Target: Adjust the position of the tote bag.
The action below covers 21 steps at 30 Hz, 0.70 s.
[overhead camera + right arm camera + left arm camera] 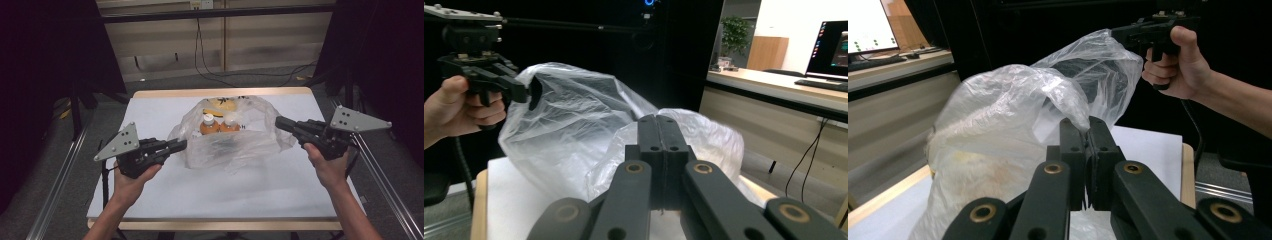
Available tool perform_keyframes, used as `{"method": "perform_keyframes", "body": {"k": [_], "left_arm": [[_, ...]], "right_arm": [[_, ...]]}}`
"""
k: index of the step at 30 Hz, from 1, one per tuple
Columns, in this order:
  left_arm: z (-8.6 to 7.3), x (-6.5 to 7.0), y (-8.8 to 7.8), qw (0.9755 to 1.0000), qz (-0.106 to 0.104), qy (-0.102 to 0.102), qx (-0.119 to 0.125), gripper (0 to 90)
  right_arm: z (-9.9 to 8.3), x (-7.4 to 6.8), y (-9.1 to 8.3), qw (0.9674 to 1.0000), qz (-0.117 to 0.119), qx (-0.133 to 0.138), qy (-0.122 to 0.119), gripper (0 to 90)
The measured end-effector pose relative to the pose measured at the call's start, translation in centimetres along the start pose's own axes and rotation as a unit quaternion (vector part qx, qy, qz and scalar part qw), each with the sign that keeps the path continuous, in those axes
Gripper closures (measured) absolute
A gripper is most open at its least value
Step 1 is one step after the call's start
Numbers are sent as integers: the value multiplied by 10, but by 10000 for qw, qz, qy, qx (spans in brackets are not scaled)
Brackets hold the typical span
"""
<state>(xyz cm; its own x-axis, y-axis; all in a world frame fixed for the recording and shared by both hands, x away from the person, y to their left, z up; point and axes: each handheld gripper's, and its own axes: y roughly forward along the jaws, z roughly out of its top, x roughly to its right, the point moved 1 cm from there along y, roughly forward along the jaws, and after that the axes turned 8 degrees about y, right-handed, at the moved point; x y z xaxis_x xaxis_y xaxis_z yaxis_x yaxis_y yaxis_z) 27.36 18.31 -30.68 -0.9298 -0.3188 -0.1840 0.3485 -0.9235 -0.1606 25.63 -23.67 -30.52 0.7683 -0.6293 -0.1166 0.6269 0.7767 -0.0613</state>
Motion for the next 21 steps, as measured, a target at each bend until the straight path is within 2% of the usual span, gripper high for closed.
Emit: {"method": "perform_keyframes", "body": {"k": [6,7,13,17,21], "left_arm": [[6,-9,1,9999,104,-4,50,881],[7,-13,2,9999,104,49,36,881],[10,-26,2,9996,275,-11,35,882],[13,-34,-2,9993,357,-83,79,882],[16,-40,-7,9990,442,-45,98,882]], "right_arm": [[14,8,8,9999,-55,77,50,900],[16,9,11,9999,-77,63,49,900],[26,19,19,9998,-152,80,88,900],[35,23,22,9997,-190,148,58,900],[43,23,21,9995,-207,221,19,900]]}}
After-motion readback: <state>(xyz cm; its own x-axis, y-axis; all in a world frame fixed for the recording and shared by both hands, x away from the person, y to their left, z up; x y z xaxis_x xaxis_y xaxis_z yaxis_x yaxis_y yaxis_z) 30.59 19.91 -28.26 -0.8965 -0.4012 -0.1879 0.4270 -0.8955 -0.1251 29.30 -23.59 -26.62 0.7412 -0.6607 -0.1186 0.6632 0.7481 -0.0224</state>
